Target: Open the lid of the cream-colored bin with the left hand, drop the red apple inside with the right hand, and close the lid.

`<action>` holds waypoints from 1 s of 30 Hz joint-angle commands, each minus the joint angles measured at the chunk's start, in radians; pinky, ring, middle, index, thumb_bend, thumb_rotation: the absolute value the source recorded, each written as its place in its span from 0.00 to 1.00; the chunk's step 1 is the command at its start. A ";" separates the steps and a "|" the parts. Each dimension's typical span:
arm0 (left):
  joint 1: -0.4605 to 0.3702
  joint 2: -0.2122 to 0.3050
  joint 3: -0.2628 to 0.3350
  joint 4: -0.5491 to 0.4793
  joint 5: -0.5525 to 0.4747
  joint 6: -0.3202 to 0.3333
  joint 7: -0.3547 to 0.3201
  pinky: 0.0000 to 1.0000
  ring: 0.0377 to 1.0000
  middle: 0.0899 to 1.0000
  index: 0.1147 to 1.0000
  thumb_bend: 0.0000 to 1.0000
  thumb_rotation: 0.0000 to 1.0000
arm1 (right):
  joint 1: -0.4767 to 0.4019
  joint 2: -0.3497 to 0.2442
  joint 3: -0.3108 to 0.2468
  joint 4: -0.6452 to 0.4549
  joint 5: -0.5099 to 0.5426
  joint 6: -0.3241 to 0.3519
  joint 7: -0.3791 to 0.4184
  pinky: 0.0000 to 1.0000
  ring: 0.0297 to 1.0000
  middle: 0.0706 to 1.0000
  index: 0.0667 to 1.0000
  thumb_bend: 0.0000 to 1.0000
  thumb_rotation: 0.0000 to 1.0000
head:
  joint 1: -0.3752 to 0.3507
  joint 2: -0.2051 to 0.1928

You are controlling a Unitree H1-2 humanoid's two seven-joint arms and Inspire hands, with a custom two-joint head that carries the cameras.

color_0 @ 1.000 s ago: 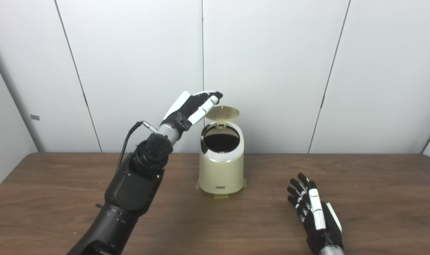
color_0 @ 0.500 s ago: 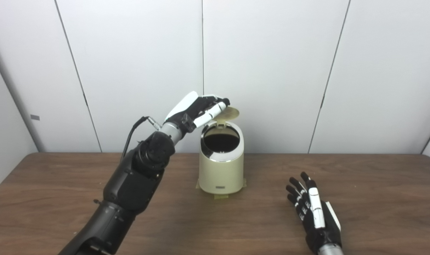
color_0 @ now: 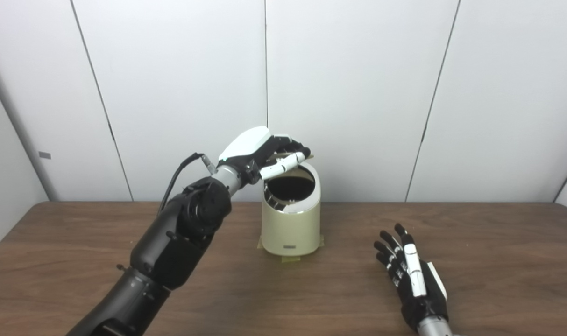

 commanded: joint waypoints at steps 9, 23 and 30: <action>-0.028 0.090 -0.094 -0.064 0.229 -0.063 -0.022 0.84 0.83 0.78 0.75 0.51 1.00 | -0.013 -0.010 0.004 0.044 -0.015 0.021 -0.005 0.93 0.86 0.89 1.00 0.57 0.92 | -0.005 0.008; 0.014 0.110 -0.129 -0.124 0.377 -0.079 -0.148 0.96 0.87 0.83 0.81 0.55 1.00 | -0.015 -0.011 0.010 0.044 -0.025 0.023 -0.006 0.93 0.86 0.88 1.00 0.60 0.92 | -0.017 0.023; 0.048 0.105 -0.114 -0.166 0.383 -0.073 -0.169 0.93 0.87 0.83 0.82 0.55 1.00 | -0.014 -0.015 0.014 0.043 -0.037 0.031 -0.004 0.92 0.86 0.88 1.00 0.60 0.93 | -0.026 0.034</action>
